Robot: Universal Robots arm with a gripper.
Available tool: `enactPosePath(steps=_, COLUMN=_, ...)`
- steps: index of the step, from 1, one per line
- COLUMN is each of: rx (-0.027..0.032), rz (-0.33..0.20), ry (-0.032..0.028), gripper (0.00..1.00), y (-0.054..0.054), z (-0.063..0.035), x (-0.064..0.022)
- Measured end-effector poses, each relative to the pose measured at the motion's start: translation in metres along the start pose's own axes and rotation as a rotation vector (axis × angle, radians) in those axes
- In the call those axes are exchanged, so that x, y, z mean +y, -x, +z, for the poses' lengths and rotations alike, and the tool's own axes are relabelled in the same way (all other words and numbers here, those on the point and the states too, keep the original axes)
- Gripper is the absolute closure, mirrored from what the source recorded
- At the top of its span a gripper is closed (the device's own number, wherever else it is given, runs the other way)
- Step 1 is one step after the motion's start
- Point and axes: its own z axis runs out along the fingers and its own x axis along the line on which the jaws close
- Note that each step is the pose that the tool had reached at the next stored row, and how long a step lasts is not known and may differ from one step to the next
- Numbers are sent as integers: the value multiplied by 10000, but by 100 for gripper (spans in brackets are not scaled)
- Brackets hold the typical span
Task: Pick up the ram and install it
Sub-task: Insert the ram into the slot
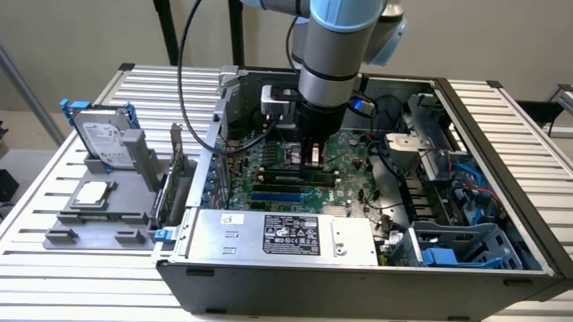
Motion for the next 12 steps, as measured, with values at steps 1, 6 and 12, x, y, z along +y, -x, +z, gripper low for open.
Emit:
enactPosePath(steps=1, rx=-3, rz=-1, ry=0, gripper=73, y=1, z=-43, x=2)
enactPosePath(steps=6, rx=-2, rz=-2, ry=1, gripper=75, y=3, z=-183, x=9)
enactPosePath(steps=12, rx=-2, rz=-1, ry=3, gripper=89, y=3, z=-184, x=9)
